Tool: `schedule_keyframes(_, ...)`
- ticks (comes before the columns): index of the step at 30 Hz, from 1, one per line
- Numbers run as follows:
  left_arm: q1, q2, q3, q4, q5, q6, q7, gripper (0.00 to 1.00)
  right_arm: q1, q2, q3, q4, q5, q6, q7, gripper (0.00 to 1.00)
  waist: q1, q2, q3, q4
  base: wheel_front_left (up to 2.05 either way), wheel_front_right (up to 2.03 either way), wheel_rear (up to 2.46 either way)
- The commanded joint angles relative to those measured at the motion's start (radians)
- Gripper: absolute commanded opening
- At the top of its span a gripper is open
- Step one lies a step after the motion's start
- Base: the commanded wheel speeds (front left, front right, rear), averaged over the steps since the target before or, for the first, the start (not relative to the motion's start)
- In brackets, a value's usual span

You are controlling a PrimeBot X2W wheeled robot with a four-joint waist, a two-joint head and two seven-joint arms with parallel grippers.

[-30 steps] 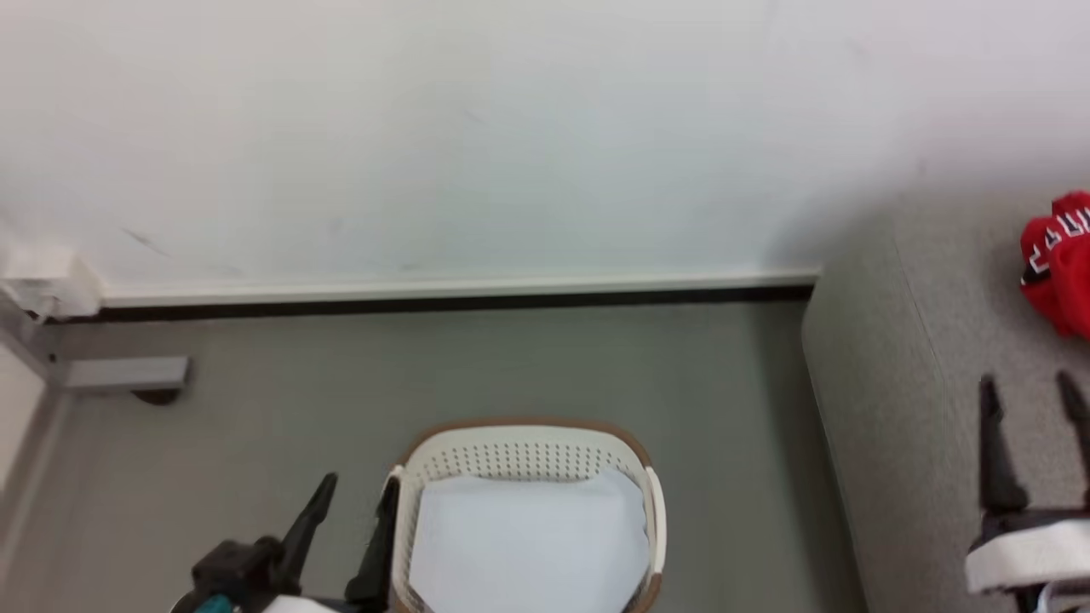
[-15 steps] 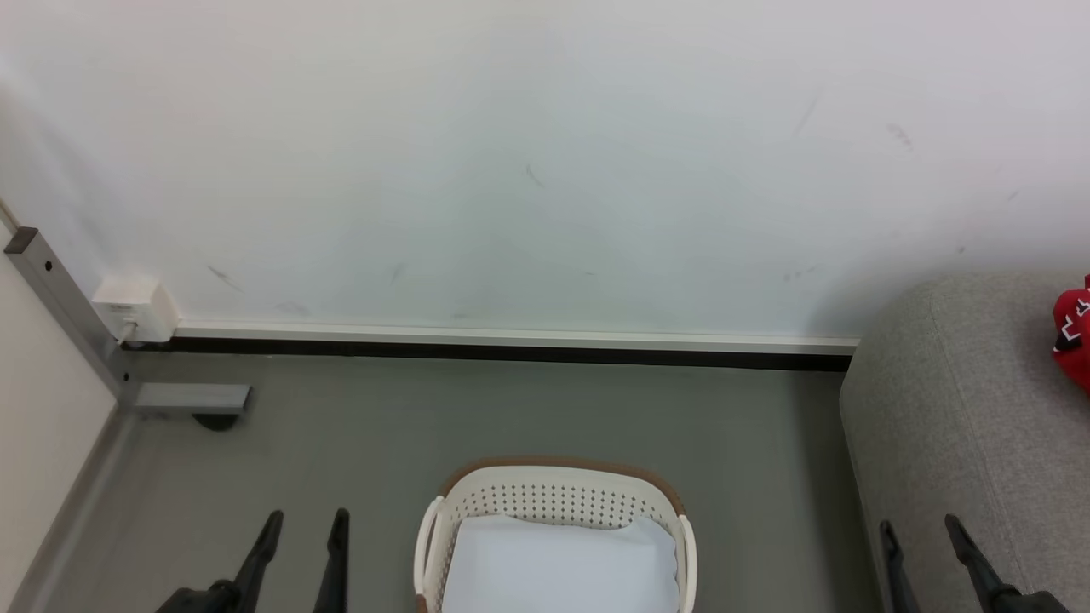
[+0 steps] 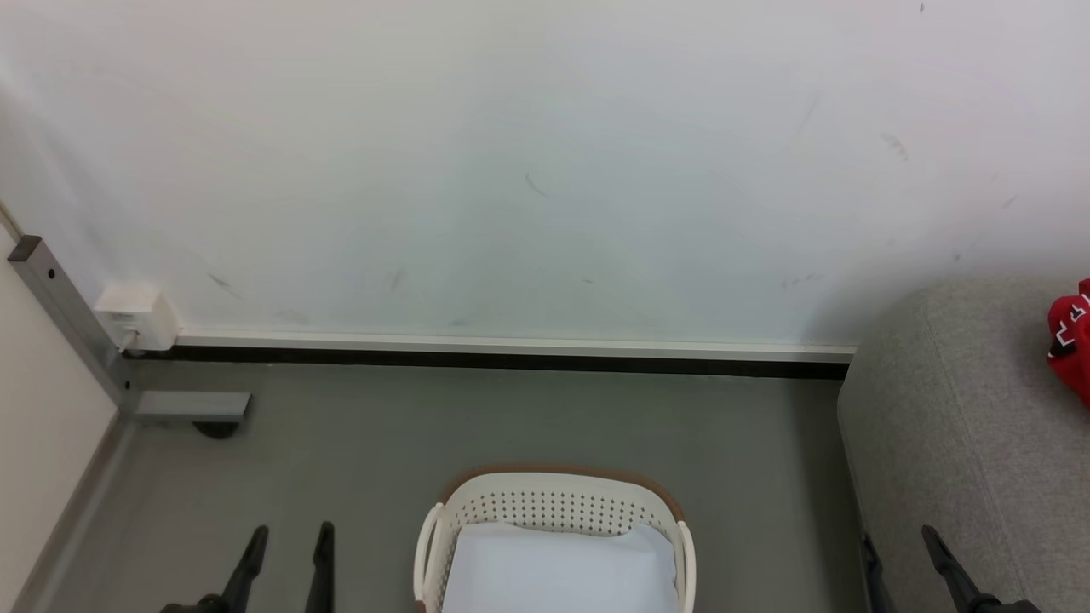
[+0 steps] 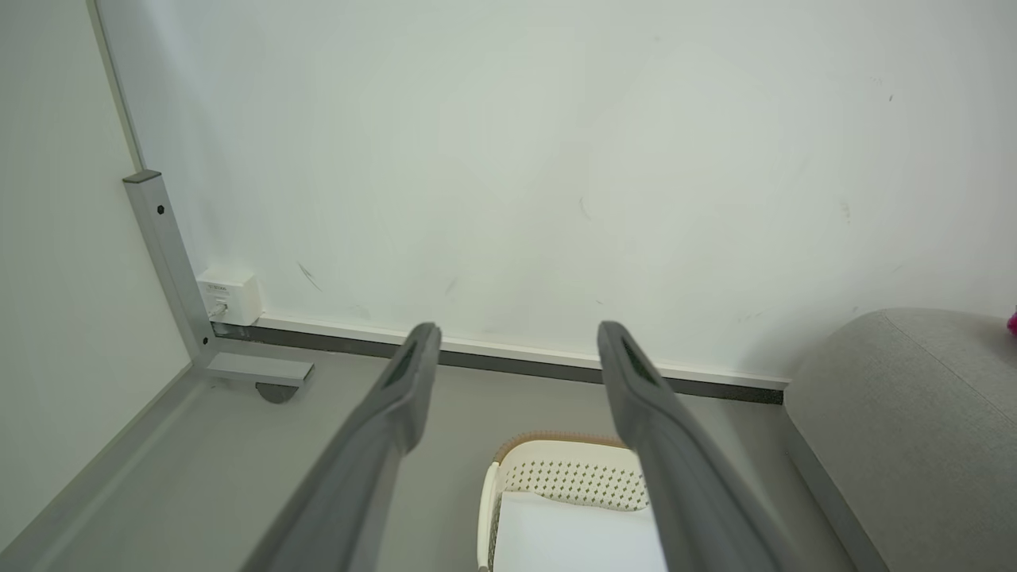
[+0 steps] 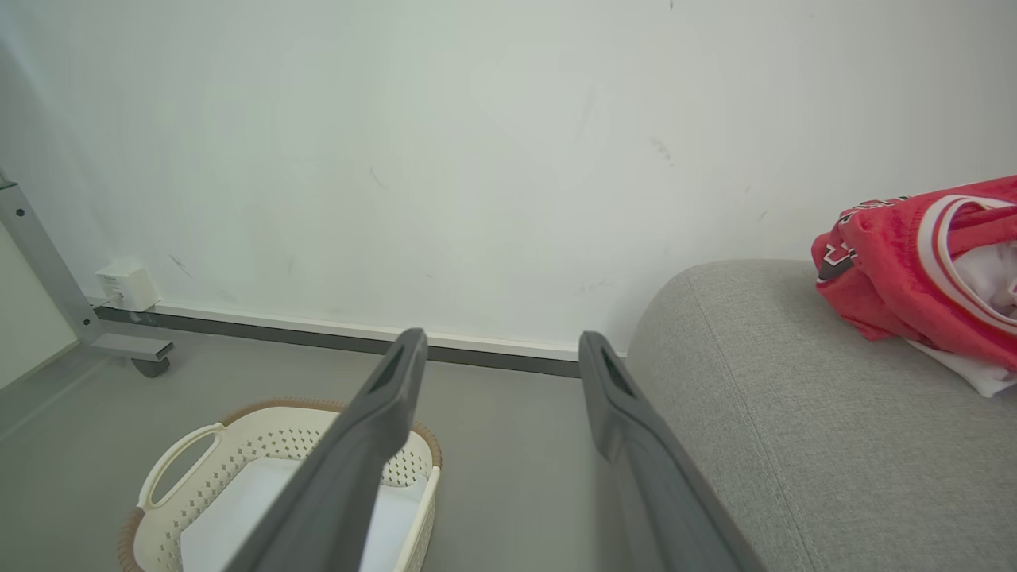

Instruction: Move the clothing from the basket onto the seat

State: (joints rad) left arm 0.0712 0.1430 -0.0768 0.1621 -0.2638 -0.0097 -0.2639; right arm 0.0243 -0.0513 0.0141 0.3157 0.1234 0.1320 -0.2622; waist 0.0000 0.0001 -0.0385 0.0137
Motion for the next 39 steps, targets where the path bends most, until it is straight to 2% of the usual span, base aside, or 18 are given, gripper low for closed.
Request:
schedule_keyframes(1, 0.015, -0.007, 0.015, 0.012, 0.011, -0.002, -0.001, 1.0, 0.009, 0.001, -0.002, -0.006, 0.006, -0.003, -0.004, 1.0, 0.0, -0.0001, -0.002, 0.002, 0.0, 0.0, 0.0)
schedule_keyframes(2, 0.017, -0.014, 0.021, 0.014, 0.006, -0.005, -0.001, 1.0, 0.01, 0.001, -0.003, -0.008, 0.006, -0.003, -0.004, 1.0, 0.0, -0.0001, -0.003, 0.003, 0.0, 0.0, 0.0)
schedule_keyframes(3, 0.001, -0.014, 0.021, 0.014, 0.004, -0.002, 0.0, 0.0, 0.0, 0.0, -0.002, -0.002, 0.001, 0.0, 0.0, 0.0, 0.0, -0.0001, -0.003, 0.003, 0.0, 0.0, 0.0)
schedule_keyframes(6, 0.006, -0.02, 0.014, 0.041, -0.001, -0.002, 0.003, 0.0, 0.004, 0.002, 0.0, 0.021, 0.005, 0.0, 0.006, 0.0, 0.0, -0.0001, -0.003, 0.003, 0.0, 0.0, 0.0)
schedule_keyframes(26, -0.045, -0.038, 0.061, 0.051, -0.348, -0.033, 0.1, 0.0, -0.034, 0.001, -0.034, -0.005, 0.388, 0.0, 0.102, 0.0, 0.0, -0.0001, 0.004, 0.0, 0.0, 0.0, 0.0)
schedule_keyframes(39, -0.069, -0.047, 0.084, 0.056, -0.521, -0.049, 0.148, 0.0, -0.053, 0.001, -0.05, -0.018, 0.578, -0.001, 0.149, 0.0, 0.0, -0.0001, 0.008, -0.001, 0.0, 0.0, 0.0)
